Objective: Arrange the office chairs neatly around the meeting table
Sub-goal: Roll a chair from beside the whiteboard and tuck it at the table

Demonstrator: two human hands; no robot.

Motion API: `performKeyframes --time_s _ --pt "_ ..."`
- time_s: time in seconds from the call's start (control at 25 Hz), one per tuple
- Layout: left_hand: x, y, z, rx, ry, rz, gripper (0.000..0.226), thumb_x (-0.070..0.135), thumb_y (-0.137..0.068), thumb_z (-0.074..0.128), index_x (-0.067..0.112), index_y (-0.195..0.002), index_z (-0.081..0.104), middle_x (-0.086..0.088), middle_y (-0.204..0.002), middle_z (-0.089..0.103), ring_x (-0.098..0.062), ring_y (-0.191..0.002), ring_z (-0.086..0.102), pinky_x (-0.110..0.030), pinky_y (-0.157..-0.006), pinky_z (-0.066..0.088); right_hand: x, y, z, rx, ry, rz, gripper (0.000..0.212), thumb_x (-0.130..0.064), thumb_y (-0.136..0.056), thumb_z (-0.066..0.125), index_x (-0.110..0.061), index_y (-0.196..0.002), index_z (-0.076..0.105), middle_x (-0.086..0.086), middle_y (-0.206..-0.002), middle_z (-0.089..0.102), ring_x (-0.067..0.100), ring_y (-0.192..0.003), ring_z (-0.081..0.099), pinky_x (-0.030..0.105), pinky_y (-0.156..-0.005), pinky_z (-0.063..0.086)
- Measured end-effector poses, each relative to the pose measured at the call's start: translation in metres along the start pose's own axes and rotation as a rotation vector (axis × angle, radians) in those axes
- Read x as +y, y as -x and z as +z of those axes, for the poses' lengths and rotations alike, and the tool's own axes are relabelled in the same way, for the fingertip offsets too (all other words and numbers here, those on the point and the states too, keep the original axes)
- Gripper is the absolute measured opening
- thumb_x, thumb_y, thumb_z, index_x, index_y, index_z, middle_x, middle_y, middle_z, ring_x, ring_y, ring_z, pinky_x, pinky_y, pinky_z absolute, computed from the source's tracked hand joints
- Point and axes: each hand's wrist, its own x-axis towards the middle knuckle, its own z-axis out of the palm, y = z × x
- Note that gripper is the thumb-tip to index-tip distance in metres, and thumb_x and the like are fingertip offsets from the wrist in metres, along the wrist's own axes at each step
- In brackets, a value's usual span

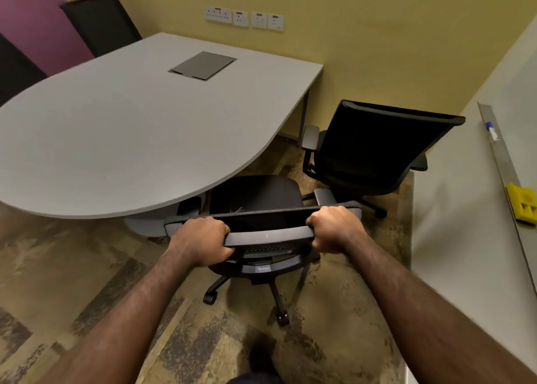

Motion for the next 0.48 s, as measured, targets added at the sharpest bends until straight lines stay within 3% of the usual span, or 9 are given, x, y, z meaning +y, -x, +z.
performKeyframes --time_s 0.24,0.48 --pt "-0.012 -0.037 -0.004 0.031 -0.009 -0.057 0.018 0.048 -0.073 0.054 0.032 -0.065 0.053 0.013 -0.056 0.053 -0.002 -0.052 0.049 -0.025 -0.05 0.035 0.022 -0.056 -0.006 0.004 0.014 -0.057 0.013 -0.039 -0.065 0.067 -0.033 -0.075 0.061 -0.014 -0.057 0.046 0.012 -0.057 0.05 0.028 -0.05 0.039" --pt "-0.024 -0.067 -0.005 0.02 -0.014 -0.12 0.023 0.052 -0.071 0.052 0.03 -0.067 0.056 0.011 -0.057 0.053 -0.007 -0.055 0.052 -0.028 -0.055 0.044 0.039 -0.105 -0.017 -0.025 0.026 -0.153 0.016 -0.034 -0.065 0.066 -0.033 -0.069 0.051 -0.013 -0.058 0.049 0.006 -0.052 0.043 0.027 -0.047 0.033"
